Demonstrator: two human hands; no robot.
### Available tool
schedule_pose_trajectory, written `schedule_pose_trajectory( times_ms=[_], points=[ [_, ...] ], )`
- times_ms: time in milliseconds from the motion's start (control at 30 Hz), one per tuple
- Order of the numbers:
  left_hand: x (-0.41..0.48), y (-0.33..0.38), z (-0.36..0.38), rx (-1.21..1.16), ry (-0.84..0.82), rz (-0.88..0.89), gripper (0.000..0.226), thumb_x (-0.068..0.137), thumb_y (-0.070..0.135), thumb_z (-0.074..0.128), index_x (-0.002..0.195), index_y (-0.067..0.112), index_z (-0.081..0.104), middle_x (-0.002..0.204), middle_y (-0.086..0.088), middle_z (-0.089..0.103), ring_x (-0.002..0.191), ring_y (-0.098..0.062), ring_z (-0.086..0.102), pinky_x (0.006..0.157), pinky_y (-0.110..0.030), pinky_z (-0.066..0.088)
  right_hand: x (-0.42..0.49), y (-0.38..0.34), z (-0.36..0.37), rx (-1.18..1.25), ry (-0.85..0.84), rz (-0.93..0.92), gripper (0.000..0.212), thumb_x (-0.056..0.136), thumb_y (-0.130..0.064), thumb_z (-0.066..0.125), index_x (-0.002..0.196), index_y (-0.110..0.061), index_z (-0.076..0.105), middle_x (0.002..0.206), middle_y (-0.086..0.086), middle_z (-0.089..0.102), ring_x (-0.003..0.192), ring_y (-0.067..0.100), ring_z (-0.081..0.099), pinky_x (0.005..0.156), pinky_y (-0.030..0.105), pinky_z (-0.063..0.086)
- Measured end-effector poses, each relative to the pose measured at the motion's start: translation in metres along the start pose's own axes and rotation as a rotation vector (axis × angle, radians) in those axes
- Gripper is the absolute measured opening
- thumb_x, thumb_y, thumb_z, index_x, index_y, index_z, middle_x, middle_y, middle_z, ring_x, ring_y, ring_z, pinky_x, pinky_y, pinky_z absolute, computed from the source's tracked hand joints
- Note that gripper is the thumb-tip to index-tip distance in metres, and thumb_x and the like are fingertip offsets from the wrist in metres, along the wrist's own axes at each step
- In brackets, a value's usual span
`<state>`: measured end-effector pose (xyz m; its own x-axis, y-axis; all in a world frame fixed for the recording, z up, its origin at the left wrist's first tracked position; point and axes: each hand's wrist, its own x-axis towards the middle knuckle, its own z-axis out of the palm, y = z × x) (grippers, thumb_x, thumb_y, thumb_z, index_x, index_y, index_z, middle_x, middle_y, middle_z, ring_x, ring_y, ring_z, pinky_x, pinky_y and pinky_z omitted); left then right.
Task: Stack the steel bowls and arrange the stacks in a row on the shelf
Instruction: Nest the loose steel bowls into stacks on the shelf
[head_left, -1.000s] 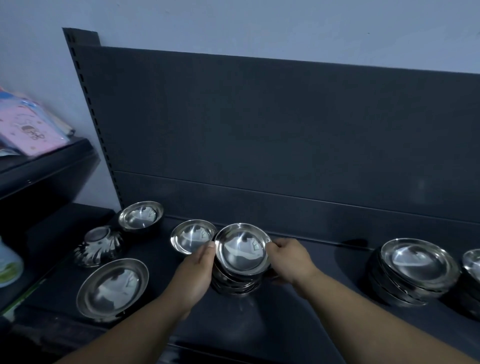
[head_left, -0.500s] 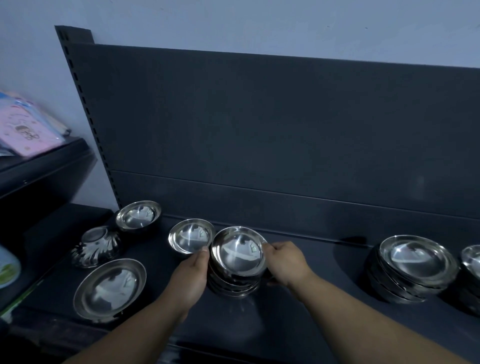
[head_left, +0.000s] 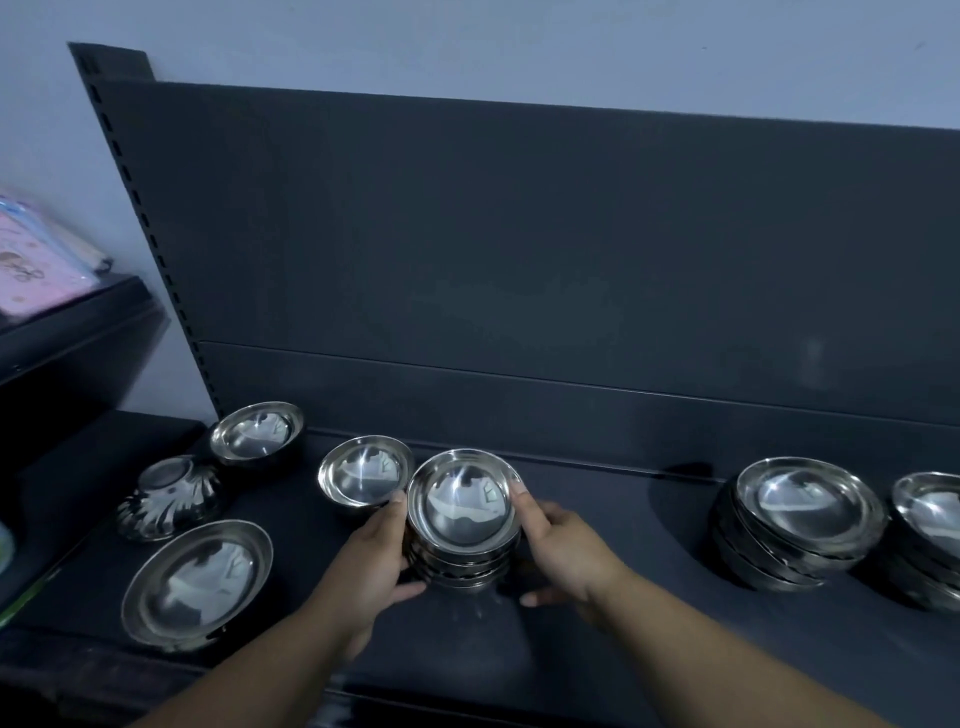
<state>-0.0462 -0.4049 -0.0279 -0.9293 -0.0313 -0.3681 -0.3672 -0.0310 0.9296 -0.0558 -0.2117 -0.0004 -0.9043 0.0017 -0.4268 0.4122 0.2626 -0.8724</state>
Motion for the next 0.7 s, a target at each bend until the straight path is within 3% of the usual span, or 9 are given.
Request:
schedule_pose_trajectory(
  times_ms=[233, 367, 467, 567, 700],
  points=[
    [0.000, 0.004, 0.050, -0.016, -0.122, 0.000, 0.031, 0.092, 0.060, 0.039, 0.116, 0.045, 0.051, 0.121, 0.010, 0.059, 0.117, -0.018, 0.057, 0.098, -0.043, 0.051, -0.005, 0.029, -0.042, 0.138, 0.134, -0.040, 0.049, 0.087, -0.065, 0.048, 0.115, -0.027, 0.062, 0.112, -0.008, 0.066, 0.103, 0.012, 0.062, 0.070, 0.039, 0.062],
    [0.003, 0.005, 0.092, -0.052, -0.150, 0.003, 0.036, 0.095, 0.048, 0.046, 0.128, 0.036, 0.049, 0.114, 0.013, 0.062, 0.112, -0.017, 0.060, 0.098, -0.040, 0.050, -0.009, 0.052, -0.077, 0.165, 0.196, -0.042, 0.053, 0.084, -0.063, 0.055, 0.122, -0.027, 0.058, 0.121, -0.006, 0.064, 0.109, 0.015, 0.061, 0.063, 0.032, 0.060],
    [0.005, 0.007, 0.123, -0.081, -0.163, 0.000, 0.031, 0.097, 0.042, 0.047, 0.127, 0.033, 0.048, 0.105, 0.016, 0.062, 0.098, -0.009, 0.060, 0.095, -0.037, 0.050, -0.014, 0.071, -0.101, 0.174, 0.199, -0.041, 0.054, 0.085, -0.052, 0.062, 0.129, -0.021, 0.054, 0.120, -0.004, 0.065, 0.105, 0.017, 0.064, 0.063, 0.030, 0.058],
    [0.007, 0.009, 0.152, -0.099, -0.152, 0.002, 0.031, 0.098, 0.041, 0.047, 0.127, 0.032, 0.046, 0.097, 0.019, 0.058, 0.089, -0.006, 0.056, 0.093, -0.035, 0.048, -0.017, 0.089, -0.121, 0.101, 0.192, -0.021, 0.060, 0.081, -0.037, 0.075, 0.133, -0.015, 0.053, 0.113, -0.004, 0.065, 0.100, 0.013, 0.065, 0.074, 0.027, 0.055],
    [0.013, 0.010, 0.185, -0.107, -0.139, 0.002, 0.034, 0.097, 0.042, 0.048, 0.130, 0.031, 0.047, 0.099, 0.018, 0.059, 0.096, -0.012, 0.056, 0.090, -0.034, 0.047, -0.019, 0.103, -0.145, -0.003, 0.165, -0.057, 0.064, 0.079, -0.016, 0.079, 0.136, -0.013, 0.051, 0.103, -0.009, 0.060, 0.099, 0.002, 0.061, 0.069, 0.006, 0.047]
  ],
)
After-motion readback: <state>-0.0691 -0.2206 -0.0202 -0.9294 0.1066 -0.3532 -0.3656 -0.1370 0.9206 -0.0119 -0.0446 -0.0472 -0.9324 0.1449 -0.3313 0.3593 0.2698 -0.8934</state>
